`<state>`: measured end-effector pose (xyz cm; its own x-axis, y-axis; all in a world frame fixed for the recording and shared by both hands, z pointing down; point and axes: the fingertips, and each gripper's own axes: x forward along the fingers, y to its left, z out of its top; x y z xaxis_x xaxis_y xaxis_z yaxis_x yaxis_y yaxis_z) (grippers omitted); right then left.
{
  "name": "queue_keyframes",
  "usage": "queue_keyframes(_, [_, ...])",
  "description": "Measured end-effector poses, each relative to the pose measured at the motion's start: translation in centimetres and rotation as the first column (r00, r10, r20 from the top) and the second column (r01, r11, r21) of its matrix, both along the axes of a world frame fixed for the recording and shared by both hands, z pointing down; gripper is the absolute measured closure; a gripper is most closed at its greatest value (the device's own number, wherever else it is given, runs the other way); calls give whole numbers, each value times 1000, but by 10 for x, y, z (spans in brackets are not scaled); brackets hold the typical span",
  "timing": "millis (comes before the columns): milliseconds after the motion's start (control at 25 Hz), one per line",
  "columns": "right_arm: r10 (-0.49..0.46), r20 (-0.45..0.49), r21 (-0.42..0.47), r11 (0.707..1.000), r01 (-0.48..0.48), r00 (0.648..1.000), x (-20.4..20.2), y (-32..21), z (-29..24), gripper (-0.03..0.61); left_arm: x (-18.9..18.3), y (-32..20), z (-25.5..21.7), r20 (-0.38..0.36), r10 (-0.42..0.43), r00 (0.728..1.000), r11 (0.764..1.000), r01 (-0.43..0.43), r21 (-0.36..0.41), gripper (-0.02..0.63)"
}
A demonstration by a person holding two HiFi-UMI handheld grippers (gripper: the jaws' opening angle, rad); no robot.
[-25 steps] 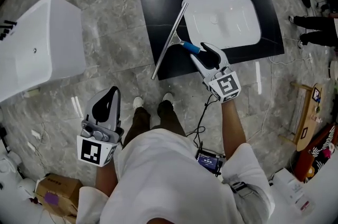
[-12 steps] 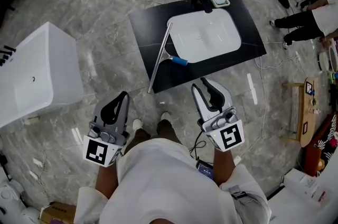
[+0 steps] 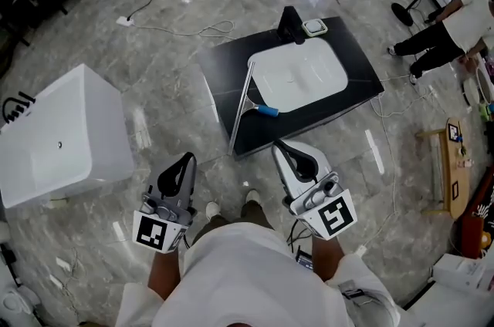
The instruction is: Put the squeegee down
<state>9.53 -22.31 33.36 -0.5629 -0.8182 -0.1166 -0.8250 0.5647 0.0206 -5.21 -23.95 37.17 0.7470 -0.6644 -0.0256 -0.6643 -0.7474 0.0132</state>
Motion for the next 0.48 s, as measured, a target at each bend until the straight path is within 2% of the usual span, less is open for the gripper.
queue_keyframes(240, [-18,11,-2,1000,18,1000,-14,7,-2,571,-8,13,-6,1,2,1000,1000,-2,13,618])
queue_keyframes(480, [-7,-1,-5,1000,7,1000,-10,5,-3,571,-11,14,-8,-1,-11,1000,1000,11,17,617])
